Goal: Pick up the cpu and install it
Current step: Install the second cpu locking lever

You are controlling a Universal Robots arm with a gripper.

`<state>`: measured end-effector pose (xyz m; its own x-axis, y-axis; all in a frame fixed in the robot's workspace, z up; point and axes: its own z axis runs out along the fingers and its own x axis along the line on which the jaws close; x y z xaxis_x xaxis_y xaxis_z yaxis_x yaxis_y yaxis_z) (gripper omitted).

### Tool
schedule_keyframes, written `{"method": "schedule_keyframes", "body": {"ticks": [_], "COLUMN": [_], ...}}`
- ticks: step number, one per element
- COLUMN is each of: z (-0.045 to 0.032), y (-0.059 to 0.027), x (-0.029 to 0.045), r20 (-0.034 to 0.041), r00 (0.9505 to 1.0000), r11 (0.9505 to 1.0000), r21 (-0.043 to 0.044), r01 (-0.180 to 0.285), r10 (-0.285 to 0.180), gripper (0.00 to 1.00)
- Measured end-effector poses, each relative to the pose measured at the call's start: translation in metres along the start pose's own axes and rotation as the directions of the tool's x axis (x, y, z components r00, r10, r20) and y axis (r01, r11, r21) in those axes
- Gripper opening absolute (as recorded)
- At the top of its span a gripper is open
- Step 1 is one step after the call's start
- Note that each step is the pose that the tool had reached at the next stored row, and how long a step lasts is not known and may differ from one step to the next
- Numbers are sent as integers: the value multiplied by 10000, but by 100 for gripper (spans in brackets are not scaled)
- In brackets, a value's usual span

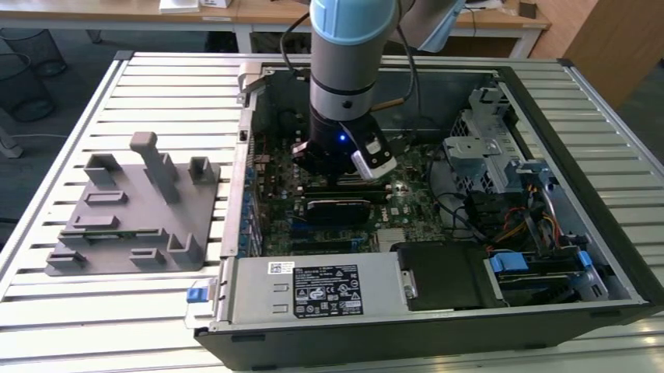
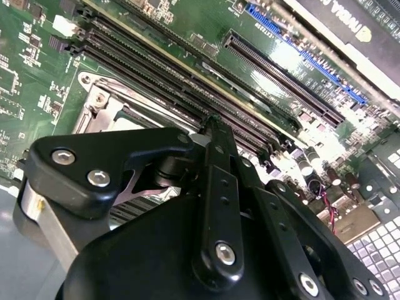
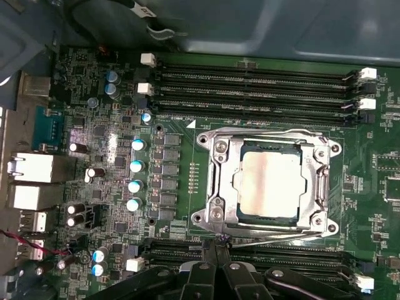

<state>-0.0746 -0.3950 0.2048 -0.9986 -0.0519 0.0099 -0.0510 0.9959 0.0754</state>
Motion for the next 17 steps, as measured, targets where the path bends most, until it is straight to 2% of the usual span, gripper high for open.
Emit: {"method": "schedule_keyframes", "body": {"ticks": [3, 17], "z": [1, 1], "y": [-4, -56], "x": [1, 17], "r20": [5, 6], "r00": [10000, 10000], "r11": [10000, 10000], "r21": [-59, -81], "r01": [-1, 2], "r10": [1, -2], "gripper": [11, 11]}}
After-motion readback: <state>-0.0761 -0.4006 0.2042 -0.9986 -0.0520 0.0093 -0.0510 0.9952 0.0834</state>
